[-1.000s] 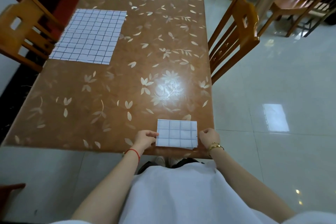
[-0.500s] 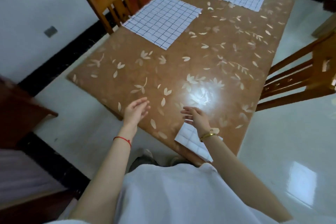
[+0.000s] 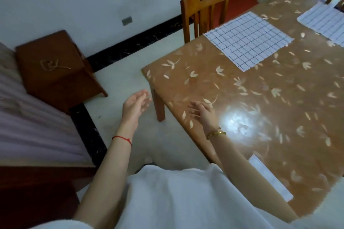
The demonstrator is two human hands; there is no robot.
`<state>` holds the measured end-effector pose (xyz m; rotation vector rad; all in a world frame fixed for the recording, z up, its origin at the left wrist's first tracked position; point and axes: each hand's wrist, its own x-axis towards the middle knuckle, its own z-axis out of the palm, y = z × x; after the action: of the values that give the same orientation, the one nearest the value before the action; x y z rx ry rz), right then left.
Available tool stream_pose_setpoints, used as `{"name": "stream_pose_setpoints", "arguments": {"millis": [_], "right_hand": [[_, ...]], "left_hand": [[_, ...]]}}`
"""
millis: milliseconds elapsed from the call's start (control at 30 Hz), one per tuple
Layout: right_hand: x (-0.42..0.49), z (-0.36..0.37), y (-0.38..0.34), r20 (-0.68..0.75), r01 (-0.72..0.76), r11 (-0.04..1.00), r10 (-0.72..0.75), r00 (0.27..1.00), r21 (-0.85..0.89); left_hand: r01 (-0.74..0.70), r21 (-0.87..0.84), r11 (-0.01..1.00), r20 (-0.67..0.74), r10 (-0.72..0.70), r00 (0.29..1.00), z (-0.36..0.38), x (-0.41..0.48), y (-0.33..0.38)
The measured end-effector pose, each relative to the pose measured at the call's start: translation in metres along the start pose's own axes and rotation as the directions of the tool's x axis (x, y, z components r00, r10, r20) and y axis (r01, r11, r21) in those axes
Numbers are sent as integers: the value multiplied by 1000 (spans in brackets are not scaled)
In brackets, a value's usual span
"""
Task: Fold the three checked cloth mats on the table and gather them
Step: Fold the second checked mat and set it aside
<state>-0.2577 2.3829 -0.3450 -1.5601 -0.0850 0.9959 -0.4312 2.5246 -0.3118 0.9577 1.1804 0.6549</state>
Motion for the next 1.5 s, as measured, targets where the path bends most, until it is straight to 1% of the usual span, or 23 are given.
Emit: {"name": "stream_pose_setpoints", "arguments": {"millis": [133, 300, 500, 700, 833, 933, 1167, 1367, 1500], "right_hand": [[10, 77, -8, 58, -6, 999, 3, 998, 49], [27, 159, -7, 136, 40, 999, -40, 990, 7], [40, 225, -14, 207, 59, 997, -48, 977, -44], [81, 285, -23, 260, 42, 996, -21, 965, -77], [116, 329, -37, 302, 64, 990, -22, 953, -129], [147, 367, -55, 327, 72, 989, -26, 945, -129], [232, 443, -120, 325, 95, 988, -51, 944, -121], [287, 479, -162, 257, 95, 990, -66, 964, -102], [317, 489, -185, 188, 91, 993, -76, 979, -73]], "left_hand": [[-44, 7, 999, -43, 44, 998, -60, 30, 28], [-67, 4, 998, -92, 67, 994, -130, 61, 55], [-57, -35, 998, -155, 51, 987, -172, 88, 79], [-68, -56, 996, -196, 55, 979, -205, 137, 101], [-95, -49, 994, -197, 83, 977, -219, 182, 121], [-108, -46, 993, -199, 97, 975, -225, 224, 143], [-119, -52, 992, -171, 108, 979, -225, 327, 213], [-126, -46, 991, -103, 120, 987, -209, 406, 261], [-110, -23, 994, 3, 110, 994, -192, 459, 286]]}}
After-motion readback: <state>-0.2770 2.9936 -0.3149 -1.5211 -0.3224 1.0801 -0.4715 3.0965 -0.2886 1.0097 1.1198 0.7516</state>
